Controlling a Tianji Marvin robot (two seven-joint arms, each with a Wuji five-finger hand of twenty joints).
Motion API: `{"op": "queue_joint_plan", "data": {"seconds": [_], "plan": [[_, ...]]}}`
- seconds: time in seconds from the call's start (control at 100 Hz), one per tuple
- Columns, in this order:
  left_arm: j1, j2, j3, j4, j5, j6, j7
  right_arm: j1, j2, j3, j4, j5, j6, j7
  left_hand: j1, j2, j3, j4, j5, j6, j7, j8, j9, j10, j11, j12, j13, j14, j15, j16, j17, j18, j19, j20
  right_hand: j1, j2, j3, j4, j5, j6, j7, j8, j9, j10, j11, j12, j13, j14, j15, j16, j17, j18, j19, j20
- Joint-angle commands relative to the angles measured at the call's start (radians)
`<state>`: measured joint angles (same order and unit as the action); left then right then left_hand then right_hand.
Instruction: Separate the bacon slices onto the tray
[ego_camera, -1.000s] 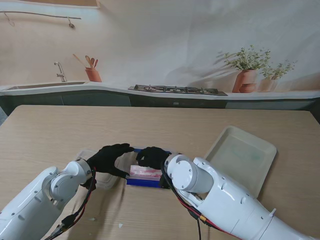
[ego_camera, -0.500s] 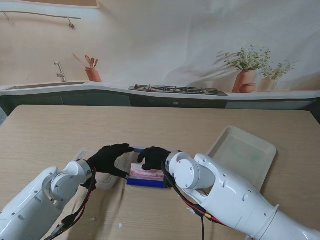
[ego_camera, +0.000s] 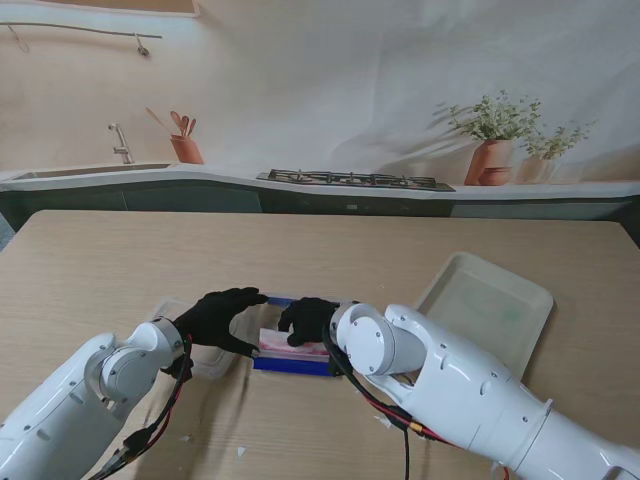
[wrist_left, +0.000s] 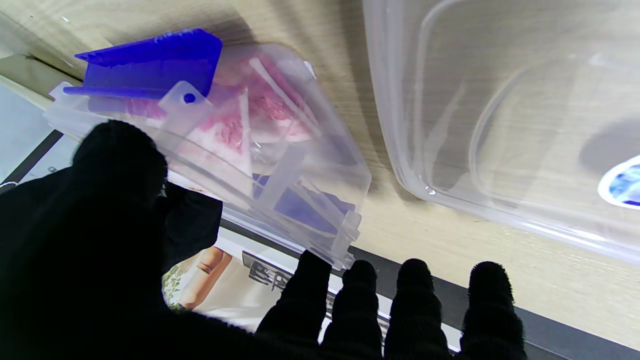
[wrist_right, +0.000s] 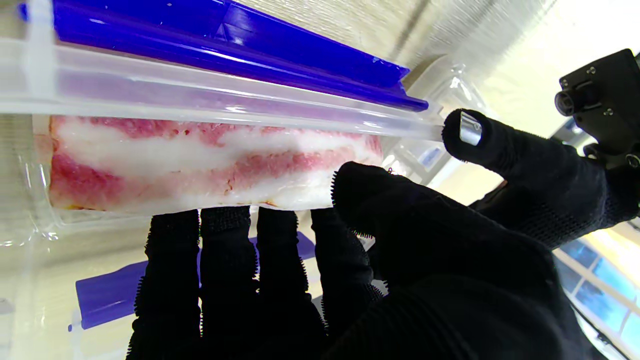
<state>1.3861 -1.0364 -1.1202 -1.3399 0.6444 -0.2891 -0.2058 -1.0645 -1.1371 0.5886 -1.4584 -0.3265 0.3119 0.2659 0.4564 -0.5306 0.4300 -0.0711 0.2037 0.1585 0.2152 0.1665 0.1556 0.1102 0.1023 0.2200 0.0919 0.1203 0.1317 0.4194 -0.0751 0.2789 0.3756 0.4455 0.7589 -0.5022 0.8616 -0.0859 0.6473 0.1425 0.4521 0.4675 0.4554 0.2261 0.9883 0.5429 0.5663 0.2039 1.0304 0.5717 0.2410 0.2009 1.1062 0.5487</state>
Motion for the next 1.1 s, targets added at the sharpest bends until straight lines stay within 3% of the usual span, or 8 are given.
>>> {"op": "queue_joint_plan", "data": {"seconds": [0.0, 0.06, 0.12, 0.17, 0.36, 0.53, 0.74, 1.09], "plan": [[0.011, -0.003, 0.008, 0.016, 0.007, 0.008, -0.021, 0.002, -0.006, -0.007, 0.007, -0.006, -0.009, 0.016, 0.099, -0.015, 0.087, 0.007, -0.001, 0.007, 0.009, 0.003, 0.009, -0.030, 0.021, -0.006, -0.039, -0.011, -0.010, -0.008, -0.004, -0.013, -0.003, 0.000, -0.012, -0.057, 0.032, -0.053, 0.036, -0.036, 0.048, 0.031, 0.022, -0.031, 0.036, 0.029, 0.044, 0.000, 0.036, 0.019, 0.013, 0.000, 0.056, 0.014], [0.011, -0.003, 0.009, 0.017, 0.006, 0.009, -0.021, 0.006, -0.005, -0.011, 0.011, -0.010, -0.015, 0.017, 0.099, -0.015, 0.087, 0.007, 0.000, 0.007, 0.010, 0.003, 0.010, -0.030, 0.022, -0.006, -0.039, -0.011, -0.010, -0.008, -0.005, -0.013, -0.004, 0.000, 0.007, -0.077, 0.018, -0.113, 0.037, -0.061, 0.114, 0.044, 0.041, -0.041, 0.041, 0.053, 0.057, -0.003, 0.051, 0.024, 0.018, 0.000, 0.062, 0.018], [0.010, -0.003, 0.009, 0.017, 0.006, 0.009, -0.021, 0.012, -0.004, -0.016, 0.014, -0.015, -0.020, 0.022, 0.099, -0.017, 0.088, 0.007, 0.000, 0.006, 0.010, 0.003, 0.009, -0.031, 0.022, -0.007, -0.039, -0.011, -0.010, -0.008, -0.005, -0.013, -0.004, 0.000, 0.025, -0.092, 0.010, -0.138, 0.035, -0.078, 0.177, 0.044, 0.059, -0.048, 0.045, 0.069, 0.069, -0.005, 0.065, 0.029, 0.022, 0.002, 0.069, 0.023], [0.011, -0.003, 0.010, 0.017, 0.005, 0.009, -0.022, 0.017, -0.003, -0.022, 0.017, -0.020, -0.024, 0.026, 0.098, -0.016, 0.088, 0.007, 0.000, 0.006, 0.010, 0.003, 0.010, -0.031, 0.022, -0.007, -0.039, -0.012, -0.010, -0.008, -0.005, -0.012, -0.004, 0.000, 0.033, -0.103, 0.006, -0.149, 0.028, -0.092, 0.243, 0.018, 0.074, -0.054, 0.044, 0.084, 0.080, -0.007, 0.072, 0.030, 0.025, 0.003, 0.070, 0.028], [0.009, -0.003, 0.012, 0.019, 0.003, 0.009, -0.022, 0.034, -0.004, -0.041, 0.036, -0.044, -0.054, 0.021, 0.097, -0.014, 0.089, 0.006, 0.001, 0.007, 0.010, 0.004, 0.010, -0.032, 0.022, -0.007, -0.039, -0.012, -0.010, -0.008, -0.005, -0.013, -0.005, 0.000, 0.058, -0.135, -0.007, -0.168, 0.025, -0.165, 0.368, 0.041, 0.141, -0.107, 0.045, 0.095, 0.099, -0.016, 0.095, 0.039, 0.032, -0.007, 0.089, 0.045], [0.008, -0.004, 0.013, 0.020, 0.001, 0.009, -0.021, 0.046, -0.008, -0.056, 0.049, -0.055, -0.067, 0.015, 0.098, -0.015, 0.090, 0.006, 0.002, 0.008, 0.010, 0.004, 0.010, -0.031, 0.023, -0.008, -0.040, -0.012, -0.011, -0.008, -0.005, -0.013, -0.006, 0.000, 0.092, -0.143, -0.005, -0.168, 0.065, -0.211, 0.473, 0.044, 0.247, -0.115, 0.046, 0.120, 0.175, -0.020, 0.139, 0.059, 0.078, -0.003, 0.123, 0.069], [0.007, -0.004, 0.017, 0.023, -0.001, 0.010, -0.020, 0.048, -0.017, -0.056, 0.065, -0.069, -0.094, -0.017, 0.098, -0.013, 0.089, 0.006, 0.001, 0.007, 0.010, 0.004, 0.010, -0.032, 0.022, -0.008, -0.040, -0.011, -0.011, -0.008, -0.005, -0.013, -0.009, 0.000, 0.124, -0.165, 0.027, -0.168, 0.168, -0.239, 0.505, 0.053, 0.412, -0.084, 0.034, 0.117, 0.327, -0.019, 0.181, 0.076, 0.193, 0.017, 0.178, 0.096], [0.006, -0.005, 0.019, 0.027, -0.004, 0.009, -0.016, 0.047, -0.014, -0.031, 0.051, -0.130, -0.144, -0.053, 0.097, -0.014, 0.087, 0.006, 0.001, 0.008, 0.010, 0.004, 0.010, -0.031, 0.022, -0.008, -0.040, -0.011, -0.012, -0.008, -0.005, -0.012, -0.010, 0.002, 0.144, -0.184, 0.068, -0.155, 0.194, -0.204, 0.515, 0.069, 0.477, -0.018, 0.027, 0.129, 0.397, 0.011, 0.233, 0.115, 0.247, 0.051, 0.213, 0.121]]}}
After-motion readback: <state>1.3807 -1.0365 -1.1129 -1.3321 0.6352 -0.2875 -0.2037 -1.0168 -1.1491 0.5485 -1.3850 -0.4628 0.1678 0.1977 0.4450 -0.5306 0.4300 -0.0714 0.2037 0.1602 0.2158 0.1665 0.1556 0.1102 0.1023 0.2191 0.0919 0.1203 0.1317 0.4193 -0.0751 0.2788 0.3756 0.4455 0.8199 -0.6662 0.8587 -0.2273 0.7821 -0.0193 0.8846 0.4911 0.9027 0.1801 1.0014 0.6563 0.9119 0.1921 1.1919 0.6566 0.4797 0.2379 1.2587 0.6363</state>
